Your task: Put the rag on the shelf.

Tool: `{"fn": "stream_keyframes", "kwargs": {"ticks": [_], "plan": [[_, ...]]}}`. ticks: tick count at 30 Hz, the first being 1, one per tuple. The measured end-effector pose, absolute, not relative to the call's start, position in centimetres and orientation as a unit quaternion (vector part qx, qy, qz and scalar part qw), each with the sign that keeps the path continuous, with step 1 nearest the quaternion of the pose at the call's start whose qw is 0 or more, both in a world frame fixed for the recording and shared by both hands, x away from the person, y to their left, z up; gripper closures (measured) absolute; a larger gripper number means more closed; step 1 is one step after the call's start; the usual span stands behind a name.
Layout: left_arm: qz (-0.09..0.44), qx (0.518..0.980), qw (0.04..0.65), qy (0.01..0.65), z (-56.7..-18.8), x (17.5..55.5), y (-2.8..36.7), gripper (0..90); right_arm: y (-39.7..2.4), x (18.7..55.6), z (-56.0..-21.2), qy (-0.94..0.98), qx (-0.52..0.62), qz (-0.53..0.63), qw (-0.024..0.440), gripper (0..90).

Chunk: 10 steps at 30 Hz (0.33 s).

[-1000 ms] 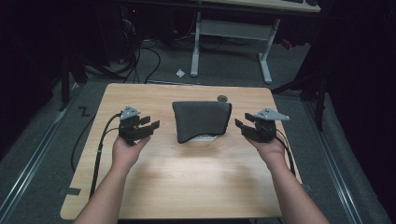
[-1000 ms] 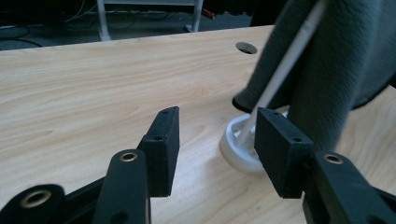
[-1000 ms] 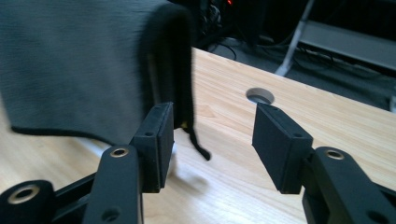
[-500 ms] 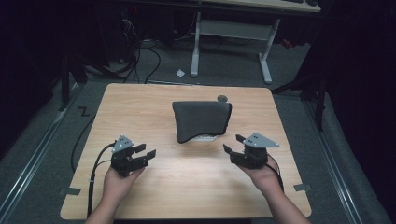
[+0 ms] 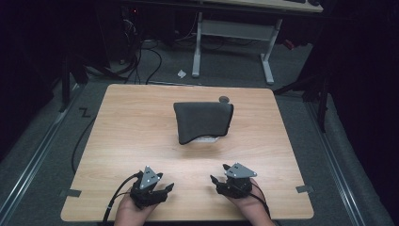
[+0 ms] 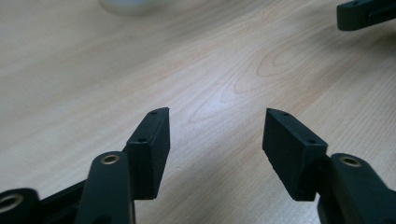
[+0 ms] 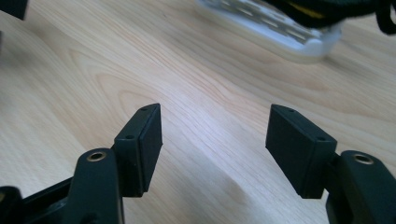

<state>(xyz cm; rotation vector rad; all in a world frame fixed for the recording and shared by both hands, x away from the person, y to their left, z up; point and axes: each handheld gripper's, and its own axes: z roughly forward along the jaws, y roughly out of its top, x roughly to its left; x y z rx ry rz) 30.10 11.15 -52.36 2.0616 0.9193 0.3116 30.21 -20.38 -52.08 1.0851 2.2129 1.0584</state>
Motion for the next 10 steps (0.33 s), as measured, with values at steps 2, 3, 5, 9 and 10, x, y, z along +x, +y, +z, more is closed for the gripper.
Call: {"fn": "stream_keyframes", "kwargs": {"ticks": [2,3,5,9,10], "plan": [[0.120,0.817,0.419,0.377,-52.72,30.11,11.25,41.2,-20.36,30.54,-52.46,0.806,0.401,0.381,0.212,35.8],[0.115,0.814,0.421,0.383,-52.85,30.10,11.27,41.2,-20.27,30.58,-52.50,0.808,0.397,0.378,0.216,35.8],[0.124,0.822,0.411,0.374,-52.91,30.45,11.66,40.9,-20.22,30.61,-52.54,0.809,0.391,0.379,0.222,35.8],[0.123,0.817,0.414,0.381,-52.81,30.64,11.88,40.9,-20.67,30.74,-52.74,0.810,0.393,0.378,0.215,35.9],[0.124,0.818,0.414,0.380,-52.80,30.64,11.90,40.8,-20.82,30.75,-52.73,0.810,0.394,0.378,0.215,35.9]]}}
